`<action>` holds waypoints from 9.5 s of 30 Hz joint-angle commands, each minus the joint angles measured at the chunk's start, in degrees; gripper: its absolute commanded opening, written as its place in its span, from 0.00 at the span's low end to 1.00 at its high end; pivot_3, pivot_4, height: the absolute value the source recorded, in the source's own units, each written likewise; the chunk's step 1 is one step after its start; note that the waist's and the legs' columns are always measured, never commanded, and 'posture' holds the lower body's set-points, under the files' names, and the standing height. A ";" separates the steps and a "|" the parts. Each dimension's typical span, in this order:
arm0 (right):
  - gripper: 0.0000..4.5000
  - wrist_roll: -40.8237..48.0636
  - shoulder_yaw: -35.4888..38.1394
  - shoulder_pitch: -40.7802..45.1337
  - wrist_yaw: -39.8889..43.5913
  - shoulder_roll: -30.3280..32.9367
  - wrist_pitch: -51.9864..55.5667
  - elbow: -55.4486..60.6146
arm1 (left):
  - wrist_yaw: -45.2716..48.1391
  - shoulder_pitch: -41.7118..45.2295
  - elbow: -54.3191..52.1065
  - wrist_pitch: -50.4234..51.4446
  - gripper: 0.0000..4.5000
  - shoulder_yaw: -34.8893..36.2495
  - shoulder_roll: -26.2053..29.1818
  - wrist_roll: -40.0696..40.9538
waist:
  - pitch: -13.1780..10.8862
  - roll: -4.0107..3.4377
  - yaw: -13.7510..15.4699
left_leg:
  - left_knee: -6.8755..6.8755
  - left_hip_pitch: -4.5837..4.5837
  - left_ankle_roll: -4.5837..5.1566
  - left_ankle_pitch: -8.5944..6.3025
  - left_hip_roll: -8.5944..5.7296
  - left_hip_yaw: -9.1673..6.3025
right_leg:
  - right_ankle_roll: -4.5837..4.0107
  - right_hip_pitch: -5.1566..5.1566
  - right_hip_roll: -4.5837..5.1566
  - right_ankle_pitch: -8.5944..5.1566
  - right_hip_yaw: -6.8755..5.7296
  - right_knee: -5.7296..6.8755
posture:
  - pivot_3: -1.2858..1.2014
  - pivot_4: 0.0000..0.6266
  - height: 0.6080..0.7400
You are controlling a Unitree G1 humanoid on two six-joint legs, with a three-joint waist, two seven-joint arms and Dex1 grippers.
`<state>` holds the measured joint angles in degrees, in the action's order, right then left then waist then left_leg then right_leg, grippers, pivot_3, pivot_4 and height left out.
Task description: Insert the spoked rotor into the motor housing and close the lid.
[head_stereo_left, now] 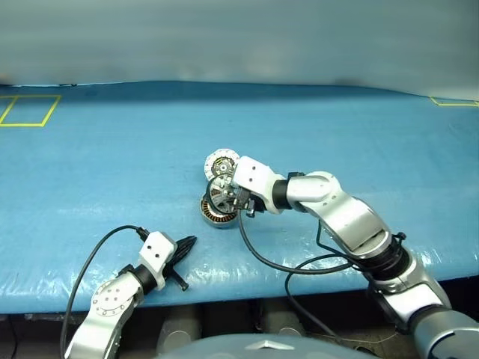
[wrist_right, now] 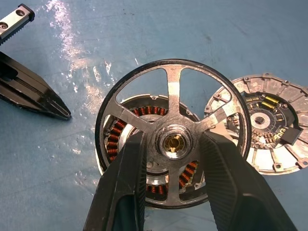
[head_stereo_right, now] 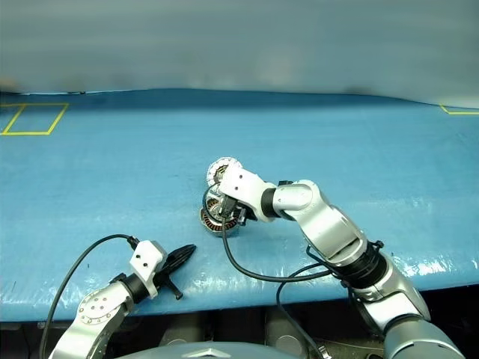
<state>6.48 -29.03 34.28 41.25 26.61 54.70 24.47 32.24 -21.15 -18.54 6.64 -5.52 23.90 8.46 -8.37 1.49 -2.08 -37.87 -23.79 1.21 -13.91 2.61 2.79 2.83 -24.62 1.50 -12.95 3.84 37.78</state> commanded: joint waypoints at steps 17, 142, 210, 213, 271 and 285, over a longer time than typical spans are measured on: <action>0.46 0.98 -1.74 -1.44 -0.99 -1.42 1.93 -1.65 | 0.07 0.61 -2.38 -1.64 0.00 0.18 -0.04 -0.05 | 0.00 0.00 -0.01 | 0.00 0.01 0.00 0.00 -0.01 -0.01 | 0.00 0.02 -0.01 0.00 -0.02 -0.01 | 0.52 0.24 1.00; 0.00 -43.16 -5.05 47.82 -4.22 -23.10 -66.00 -99.69 | -5.21 -0.36 -0.70 -9.26 0.00 -9.09 -5.32 -5.31 | -0.36 -0.45 -1.86 | 0.36 0.08 -0.03 0.21 -0.04 0.39 | -0.22 -0.20 -0.10 0.19 -0.01 0.09 | 0.52 0.24 1.00; 0.00 -10.37 14.82 -27.48 -15.78 -25.75 -20.70 7.36 | -1.13 6.01 -0.44 3.20 0.00 6.42 2.14 4.22 | -0.25 -0.29 -0.95 | 0.00 0.12 -0.03 0.21 -0.03 0.11 | 0.16 0.01 -0.08 0.08 -0.08 0.14 | 0.52 0.24 1.00; 0.00 -10.69 12.59 -32.10 -17.81 -24.75 -22.54 7.03 | -1.98 7.58 -0.09 4.84 0.00 7.58 1.93 4.44 | -0.23 -0.25 -1.07 | 0.00 0.13 -0.03 0.21 -0.04 0.10 | 0.17 0.04 -0.08 0.07 -0.08 0.12 | 0.52 0.24 1.00; 0.00 2.74 5.83 -43.51 -22.52 -18.82 -23.01 10.29 | 37.53 73.64 82.77 18.70 0.00 12.11 -4.72 10.17 | -0.17 0.21 0.00 | -0.16 -0.16 -0.07 0.24 -0.15 -0.06 | 0.34 0.10 -0.35 0.18 -0.17 0.00 | 0.52 0.24 1.00; 0.00 2.68 6.24 -42.78 -23.78 -18.61 -21.75 10.39 | 52.50 73.78 80.99 22.10 0.00 4.45 -3.40 4.08 | -0.17 0.21 -0.01 | -0.21 -0.19 -0.06 0.24 -0.14 -0.09 | 0.32 0.09 -0.36 0.17 -0.17 0.02 | 0.52 0.24 1.00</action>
<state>8.39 -23.06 -9.16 17.70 8.34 33.06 32.31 82.94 51.24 64.52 28.76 -0.55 19.94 13.34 -8.54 1.70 -2.09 -38.09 -23.98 1.14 -13.67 2.47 2.70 3.15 -24.53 1.14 -12.77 3.68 37.80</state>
